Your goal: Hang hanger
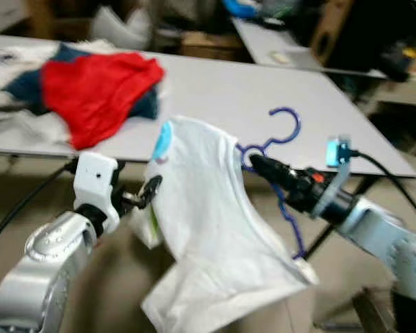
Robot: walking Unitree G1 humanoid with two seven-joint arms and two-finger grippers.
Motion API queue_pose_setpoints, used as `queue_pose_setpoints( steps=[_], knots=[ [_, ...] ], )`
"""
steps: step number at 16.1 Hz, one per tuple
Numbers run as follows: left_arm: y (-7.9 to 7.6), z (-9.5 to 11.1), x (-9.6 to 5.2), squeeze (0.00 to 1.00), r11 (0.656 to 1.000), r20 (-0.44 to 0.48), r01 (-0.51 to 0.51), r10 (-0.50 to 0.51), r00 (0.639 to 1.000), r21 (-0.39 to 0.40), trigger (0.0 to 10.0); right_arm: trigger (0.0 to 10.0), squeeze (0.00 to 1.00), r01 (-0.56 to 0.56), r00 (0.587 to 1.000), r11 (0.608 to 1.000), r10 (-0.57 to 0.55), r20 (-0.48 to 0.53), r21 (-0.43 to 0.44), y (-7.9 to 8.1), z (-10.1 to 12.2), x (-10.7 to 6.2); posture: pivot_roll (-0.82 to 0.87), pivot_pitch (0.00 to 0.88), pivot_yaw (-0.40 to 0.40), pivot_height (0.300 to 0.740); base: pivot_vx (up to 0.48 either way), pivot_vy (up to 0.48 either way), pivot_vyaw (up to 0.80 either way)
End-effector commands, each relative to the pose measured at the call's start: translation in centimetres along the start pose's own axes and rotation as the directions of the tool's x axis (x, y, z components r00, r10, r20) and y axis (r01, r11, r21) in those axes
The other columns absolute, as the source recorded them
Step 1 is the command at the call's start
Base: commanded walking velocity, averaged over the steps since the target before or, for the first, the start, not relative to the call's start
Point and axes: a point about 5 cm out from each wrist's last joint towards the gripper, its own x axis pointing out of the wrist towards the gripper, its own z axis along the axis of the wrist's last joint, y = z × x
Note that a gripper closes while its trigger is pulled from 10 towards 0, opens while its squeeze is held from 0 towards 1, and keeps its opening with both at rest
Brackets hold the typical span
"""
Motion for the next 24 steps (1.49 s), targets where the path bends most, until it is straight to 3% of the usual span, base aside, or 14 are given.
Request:
queue_pose_setpoints(
  steps=[1,5,7,10,11,12,14,15,24],
  knots=[
    [-0.2,0.1,-0.1,1.0,1.0,-0.004,0.002,-0.002,1.0,0.018,10.0,10.0,0.0,0.002,1.0,1.0,-0.002,0.003,-0.025,0.1,0.3,0.0,-0.09,0.0,-0.11,0.74,0.0,0.0,0.79],
    [-0.8,0.3,0.3,1.0,0.997,-0.015,0.066,-0.066,0.998,0.037,10.0,10.0,0.0,0.154,0.984,0.975,-0.166,-0.065,-0.162,-1.3,-1.9,-0.4,-0.07,0.0,-0.109,0.74,0.0,0.0,0.8],
    [-1.3,-2.2,0.5,1.0,0.998,-0.091,0.055,-0.053,0.994,0.021,10.0,10.0,0.0,0.223,0.966,0.95,-0.245,-0.083,-0.218,-2.4,-4.1,0.8,-0.06,0.0,-0.077,0.74,0.0,0.0,0.8],
    [-1.4,-3.1,1.1,1.0,0.997,-0.142,0.042,-0.032,0.989,0.071,10.0,10.0,0.0,0.291,0.953,0.937,-0.302,-0.03,-0.194,-3.1,-4.5,1.4,-0.05,0.0,-0.079,0.74,0.0,0.0,0.8],
    [-1.5,-2.7,1.3,0.52,0.997,-0.111,0.047,-0.041,0.993,0.054,10.0,10.0,0.0,0.298,0.951,0.935,-0.308,-0.022,-0.194,-3.2,-5.1,1.7,-0.05,0.0,-0.062,0.74,0.0,0.0,0.8],
    [-1.8,-2.4,1.4,0.21,0.998,-0.08,0.052,-0.048,0.996,0.042,10.0,10.0,0.0,0.312,0.947,0.932,-0.321,-0.017,-0.187,-3.4,-5.8,1.7,-0.05,0.0,-0.06,0.74,0.0,0.0,0.8],
    [-1.5,-2.3,1.6,0.0,1.0,-0.056,0.027,-0.027,0.998,-0.003,10.0,10.0,0.0,0.332,0.94,0.923,-0.341,-0.013,-0.196,-3.5,-6.3,1.9,-0.06,0.0,-0.045,0.74,0.0,0.0,0.8],
    [-1.2,-2.1,1.9,0.0,0.999,-0.037,0.017,-0.018,0.999,-0.031,10.0,10.0,0.0,0.343,0.937,0.919,-0.35,-0.002,-0.196,-3.5,-6.3,2.2,-0.06,0.0,-0.046,0.74,0.0,0.0,0.8],
    [-1.5,-1.9,2.3,0.0,1.0,-0.025,0.014,-0.014,1.0,-0.006,10.0,10.0,0.0,0.288,0.952,0.927,-0.304,-0.03,-0.24,-3.5,-6.4,3.5,-0.06,0.0,-0.066,0.74,0.0,-0.057,0.8]
  ],
)
